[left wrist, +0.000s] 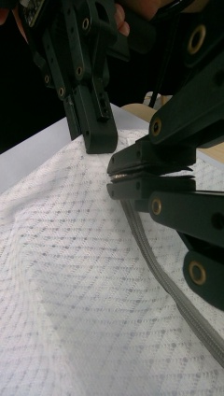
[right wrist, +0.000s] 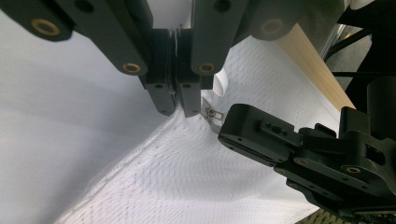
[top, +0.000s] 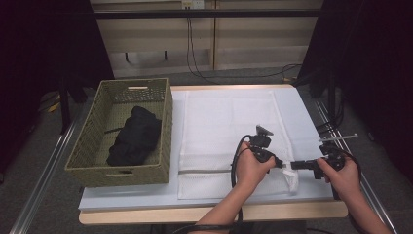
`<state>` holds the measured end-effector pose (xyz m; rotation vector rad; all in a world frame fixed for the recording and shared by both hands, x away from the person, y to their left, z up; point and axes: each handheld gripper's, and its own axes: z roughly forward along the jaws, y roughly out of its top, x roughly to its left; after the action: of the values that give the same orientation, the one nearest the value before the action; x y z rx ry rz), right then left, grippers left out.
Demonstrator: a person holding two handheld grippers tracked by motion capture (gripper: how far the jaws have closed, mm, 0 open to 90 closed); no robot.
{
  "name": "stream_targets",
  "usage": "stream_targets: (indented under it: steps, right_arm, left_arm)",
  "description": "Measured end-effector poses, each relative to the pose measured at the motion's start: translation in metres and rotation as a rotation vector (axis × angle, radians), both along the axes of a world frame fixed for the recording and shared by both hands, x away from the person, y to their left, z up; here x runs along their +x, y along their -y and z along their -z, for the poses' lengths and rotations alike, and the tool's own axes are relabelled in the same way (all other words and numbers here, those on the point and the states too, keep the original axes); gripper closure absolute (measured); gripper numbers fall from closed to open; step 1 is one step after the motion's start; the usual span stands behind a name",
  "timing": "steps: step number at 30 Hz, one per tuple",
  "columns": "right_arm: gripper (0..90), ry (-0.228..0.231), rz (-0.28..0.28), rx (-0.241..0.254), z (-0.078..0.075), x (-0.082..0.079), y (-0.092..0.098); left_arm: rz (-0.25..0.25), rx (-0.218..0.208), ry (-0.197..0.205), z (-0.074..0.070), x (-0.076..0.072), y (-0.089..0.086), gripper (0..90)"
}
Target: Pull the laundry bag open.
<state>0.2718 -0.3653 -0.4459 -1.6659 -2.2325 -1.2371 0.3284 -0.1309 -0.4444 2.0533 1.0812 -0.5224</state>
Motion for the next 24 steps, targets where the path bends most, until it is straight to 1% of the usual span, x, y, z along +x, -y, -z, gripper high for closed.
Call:
stream_targets:
  steps: [1,2,3,4,5,6,7,8,10,11,12,13,14,15,16,17,18,19,21,22,23,24]
  right_arm:
    - [88.4,-0.001,0.001,-0.009,0.0,0.0,-0.001]
    - [88.4,0.0,0.003,-0.018,0.0,-0.001,-0.001]
    - [88.4,0.003,0.003,-0.028,0.0,-0.001,-0.001]
    - [88.4,0.005,0.001,-0.02,0.0,-0.001,0.0]
    - [88.4,0.006,-0.001,-0.013,0.0,0.0,0.001]
    - [88.4,0.006,0.001,-0.015,0.0,0.0,0.001]
    - [88.4,0.004,0.004,-0.016,0.0,0.0,0.001]
    - [88.4,0.006,0.006,-0.02,0.001,0.0,0.001]
    - [88.4,0.003,0.001,-0.012,0.001,0.0,0.001]
    - [88.4,0.003,0.0,-0.015,0.001,0.0,0.001]
    - [88.4,0.006,0.001,-0.028,0.001,0.0,0.001]
    - [88.4,0.005,0.001,-0.027,0.001,0.0,0.001]
    - [88.4,0.005,0.0,-0.021,0.001,0.0,0.001]
    - [88.4,0.003,-0.001,-0.024,0.001,0.0,0.001]
    - [88.4,0.003,-0.001,-0.026,0.001,0.0,0.002]
    - [88.4,0.004,0.0,-0.024,0.001,0.0,0.002]
    - [88.4,0.006,-0.002,-0.02,0.001,0.0,0.003]
    - [88.4,0.004,-0.004,-0.015,0.001,0.0,0.003]
    - [88.4,0.001,-0.004,-0.02,0.002,0.0,0.002]
    - [88.4,0.004,-0.005,-0.028,0.002,0.0,0.001]
    - [88.4,0.007,-0.008,-0.033,0.002,0.0,0.001]
    - [88.4,0.009,-0.009,-0.034,0.002,0.0,0.0]
  left_arm:
    - [0.0,0.009,-0.003,0.0,0.0,0.0,86.9]
    - [0.008,0.019,0.006,0.001,0.001,-0.001,86.9]
    - [0.011,0.025,0.007,0.001,0.002,-0.003,86.9]
    - [0.016,0.03,0.009,0.0,0.002,-0.004,86.9]
    - [0.027,0.026,0.005,0.0,0.004,-0.006,86.9]
    - [0.034,0.032,0.013,0.0,0.005,-0.008,86.9]
    - [0.013,0.04,0.006,0.0,0.004,-0.009,86.9]
    - [0.018,0.038,0.001,-0.001,0.005,-0.01,86.9]
    - [-0.003,0.018,-0.007,0.0,0.004,-0.009,86.9]
    - [0.009,0.029,0.0,-0.001,0.005,-0.01,86.9]
    - [0.0,0.024,-0.005,-0.001,0.004,-0.01,86.9]
    - [0.014,0.035,-0.004,-0.001,0.005,-0.012,86.9]
    - [0.02,0.03,-0.009,0.0,0.006,-0.013,86.9]
    - [0.014,0.032,-0.007,-0.001,0.006,-0.013,86.9]
    - [-0.002,0.025,-0.014,-0.001,0.006,-0.014,86.9]
    - [0.0,0.017,-0.017,-0.001,0.007,-0.014,86.9]
    - [0.012,0.02,-0.021,-0.001,0.008,-0.016,86.9]
    - [0.009,0.02,-0.024,-0.001,0.008,-0.017,86.9]
    - [0.018,0.028,-0.022,-0.001,0.009,-0.017,86.9]
    - [-0.008,0.017,-0.033,-0.001,0.007,-0.015,86.9]
    - [0.009,0.018,-0.03,0.0,0.009,-0.016,86.9]
    - [0.002,0.025,-0.027,0.0,0.009,-0.016,87.0]
